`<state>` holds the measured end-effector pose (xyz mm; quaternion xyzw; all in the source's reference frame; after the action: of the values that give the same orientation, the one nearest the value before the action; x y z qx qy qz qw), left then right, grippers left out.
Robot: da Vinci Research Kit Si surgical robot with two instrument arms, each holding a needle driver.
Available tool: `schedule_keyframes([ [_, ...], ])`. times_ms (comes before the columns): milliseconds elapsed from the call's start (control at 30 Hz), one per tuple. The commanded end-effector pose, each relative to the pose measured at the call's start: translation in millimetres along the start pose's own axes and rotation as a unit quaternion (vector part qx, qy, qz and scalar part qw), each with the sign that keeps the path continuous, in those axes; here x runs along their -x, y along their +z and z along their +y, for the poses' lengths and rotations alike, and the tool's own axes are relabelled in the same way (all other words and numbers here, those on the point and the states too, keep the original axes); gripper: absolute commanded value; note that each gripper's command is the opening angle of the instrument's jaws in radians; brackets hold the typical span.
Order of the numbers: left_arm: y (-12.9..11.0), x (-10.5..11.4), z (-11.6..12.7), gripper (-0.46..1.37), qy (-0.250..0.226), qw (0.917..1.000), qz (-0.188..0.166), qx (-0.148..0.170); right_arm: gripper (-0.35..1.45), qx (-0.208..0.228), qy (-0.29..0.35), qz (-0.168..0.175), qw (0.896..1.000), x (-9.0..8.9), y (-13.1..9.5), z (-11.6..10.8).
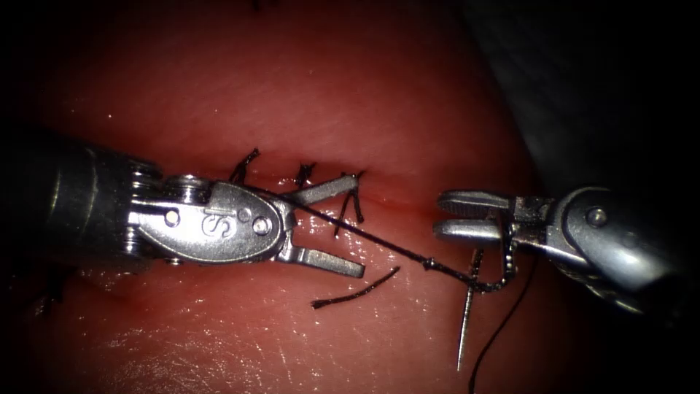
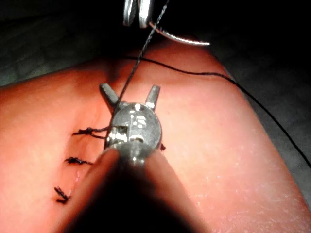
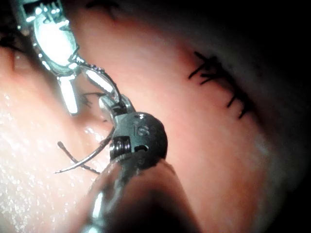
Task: Wound Closure
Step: Hand over the needle from the left to the right gripper
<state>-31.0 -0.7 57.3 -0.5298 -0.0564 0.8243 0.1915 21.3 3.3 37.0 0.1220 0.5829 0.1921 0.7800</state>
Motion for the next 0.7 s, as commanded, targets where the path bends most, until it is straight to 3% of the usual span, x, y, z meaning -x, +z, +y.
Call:
schedule_keyframes([
  [33,0.1,0.1,-0.1,0.7,0.0,1.0,0.001,0.0,-0.35,0.006,-0.002,0.003,1.0,0.2,-0.5,-0.1],
  [300,-0.5,0.3,-0.3,0.66,-0.005,1.0,0.003,0.005,-0.35,0.022,-0.012,0.022,0.999,1.1,-1.9,-0.9],
  [700,-1.1,-0.1,0.0,0.6,-0.006,1.0,-0.001,-0.002,-0.35,0.034,-0.018,0.029,0.999,1.9,-1.8,-1.0],
])
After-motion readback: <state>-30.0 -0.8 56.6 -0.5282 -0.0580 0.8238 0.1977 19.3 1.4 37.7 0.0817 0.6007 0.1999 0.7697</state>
